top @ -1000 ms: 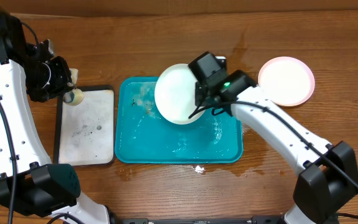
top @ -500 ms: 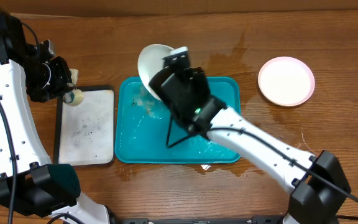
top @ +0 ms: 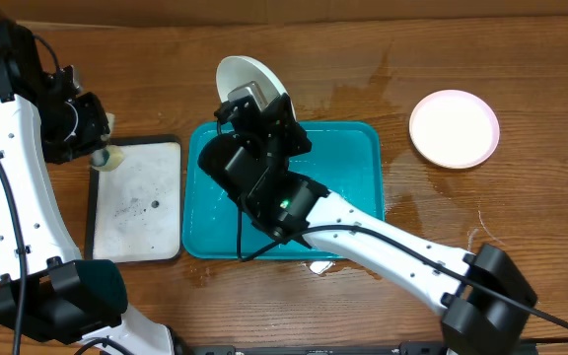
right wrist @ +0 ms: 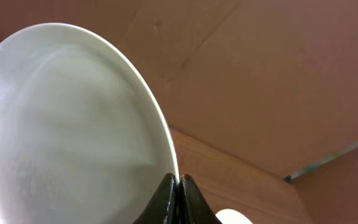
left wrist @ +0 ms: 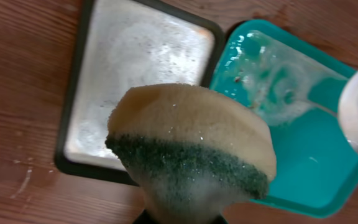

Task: Clean dirty plates on tray and stack at the side
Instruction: 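Lift the white plate off the teal tray with the right gripper, then carry the white plate right and lower it onto the plate stack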

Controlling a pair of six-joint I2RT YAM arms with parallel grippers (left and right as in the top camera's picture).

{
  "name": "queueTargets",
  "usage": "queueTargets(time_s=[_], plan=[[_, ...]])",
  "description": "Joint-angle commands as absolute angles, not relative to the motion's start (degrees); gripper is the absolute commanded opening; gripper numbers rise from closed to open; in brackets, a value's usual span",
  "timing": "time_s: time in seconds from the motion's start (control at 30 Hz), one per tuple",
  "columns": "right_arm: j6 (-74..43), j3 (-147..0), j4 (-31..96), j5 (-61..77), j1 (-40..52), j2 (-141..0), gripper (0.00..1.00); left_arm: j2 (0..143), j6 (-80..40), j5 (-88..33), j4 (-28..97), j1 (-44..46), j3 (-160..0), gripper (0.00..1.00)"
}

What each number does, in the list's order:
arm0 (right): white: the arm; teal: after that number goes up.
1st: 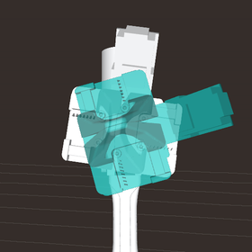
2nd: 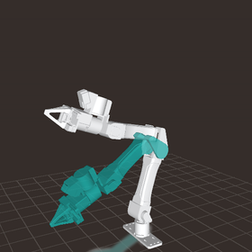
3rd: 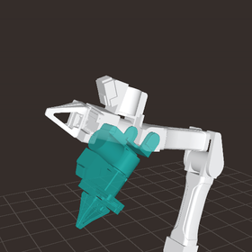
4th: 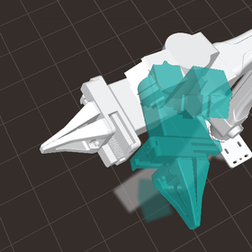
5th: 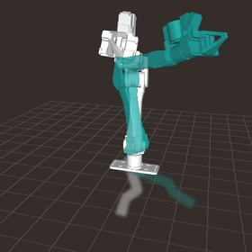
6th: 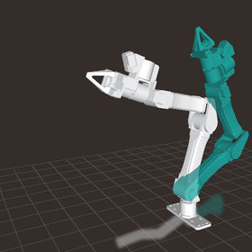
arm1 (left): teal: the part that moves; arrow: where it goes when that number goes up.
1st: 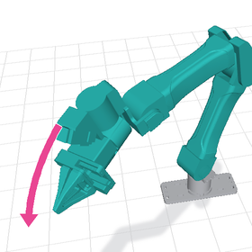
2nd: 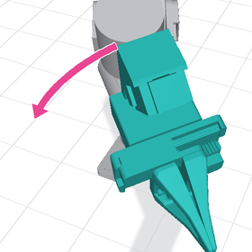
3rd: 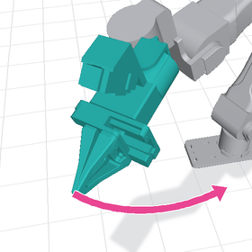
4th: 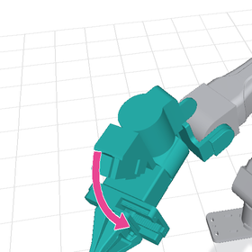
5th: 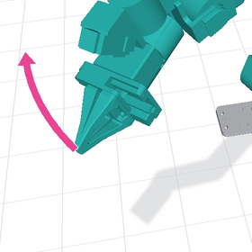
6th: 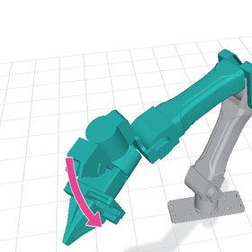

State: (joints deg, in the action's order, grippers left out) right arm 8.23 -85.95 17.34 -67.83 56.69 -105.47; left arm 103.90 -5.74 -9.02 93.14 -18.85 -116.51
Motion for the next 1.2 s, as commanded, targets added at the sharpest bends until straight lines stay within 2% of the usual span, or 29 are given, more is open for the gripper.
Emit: queueTargets(time_s=[0.0,0.2,0.53,0.77,0.9,1.0,1.03,1.07,1.13,1.17], plan=[[12.67,-87.15,14.85,-71.09,57.01,-107.83,0.04,103.07,-4.69,-3.60,92.25,-18.72,-115.11,0.04],[21.54,-87.07,5.89,-74.81,57.82,-110.30,0.04,103.09,-4.67,-1.87,89.34,-18.72,-109.60,0.04],[20.34,-87.07,5.13,-75.37,61.12,-110.30,0.04,103.11,-4.71,1.08,85.45,-18.72,-99.09,0.04],[17.98,-87.07,5.17,-75.29,60.95,-110.30,0.04,103.24,-4.69,1.06,75.77,-18.72,-87.22,0.07],[17.96,-87.07,5.19,-74.24,60.95,-110.30,0.04,103.61,-4.69,1.56,70.32,-18.72,-82.56,0.22],[17.04,-87.07,5.19,-73.78,60.95,-110.30,0.04,103.66,-4.69,1.67,66.72,-18.72,-80.31,0.28],[16.34,-87.07,5.19,-73.78,60.95,-110.30,0.04,103.66,-4.69,1.69,66.02,-18.72,-79.72,0.34],[16.16,-87.07,5.21,-73.52,60.95,-110.30,0.04,103.66,-4.69,1.69,65.63,-18.72,-79.20,0.46],[15.79,-87.07,5.23,-73.34,60.95,-110.30,0.04,103.66,-4.69,1.69,65.34,-18.72,-78.76,0.88],[15.79,-87.07,5.23,-73.23,60.95,-110.30,0.04,103.66,-4.71,1.58,65.32,-18.72,-78.76,1.00]])
